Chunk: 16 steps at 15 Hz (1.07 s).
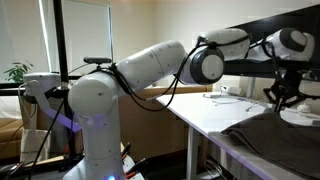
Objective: Slide the grey towel across the table.
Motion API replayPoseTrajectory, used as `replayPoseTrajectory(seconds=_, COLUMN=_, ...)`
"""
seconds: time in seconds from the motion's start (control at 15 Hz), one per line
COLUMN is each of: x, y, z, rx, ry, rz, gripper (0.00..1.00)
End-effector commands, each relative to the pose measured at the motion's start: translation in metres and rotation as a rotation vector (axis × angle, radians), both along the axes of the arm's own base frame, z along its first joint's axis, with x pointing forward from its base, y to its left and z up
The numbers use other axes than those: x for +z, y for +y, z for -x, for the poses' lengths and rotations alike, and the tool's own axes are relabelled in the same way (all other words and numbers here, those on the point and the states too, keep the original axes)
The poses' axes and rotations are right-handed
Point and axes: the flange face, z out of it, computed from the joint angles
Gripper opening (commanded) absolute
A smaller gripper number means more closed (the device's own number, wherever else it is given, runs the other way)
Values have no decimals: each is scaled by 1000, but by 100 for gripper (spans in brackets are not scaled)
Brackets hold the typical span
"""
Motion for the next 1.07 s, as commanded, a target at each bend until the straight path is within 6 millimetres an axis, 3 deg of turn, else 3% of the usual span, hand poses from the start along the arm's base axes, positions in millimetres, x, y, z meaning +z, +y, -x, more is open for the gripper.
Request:
replayPoseTrajectory(seconds=0.0, x=18, y=37, z=-6, rx=108, ry=29, rz=-40, gripper=3)
replayPoseTrajectory(seconds=0.27, x=29, y=80, z=-18, rx=254, ry=37, rz=-65, gripper=3)
replayPoseTrajectory(seconds=0.53, x=29, y=91, z=-22, rx=280, ry=53, rz=-32, gripper=3)
replayPoseTrajectory(seconds=0.67, x=22, y=79, z=-20, rx=241, ry=56, rz=-6, gripper=3)
replayPoseTrajectory(seconds=0.8, x=12, y=53, z=-14, rx=181, ry=69, rz=25, gripper=3)
replayPoseTrajectory(seconds=1.0, x=-4, y=-7, z=6, rx=65, ry=87, rz=53, gripper=3)
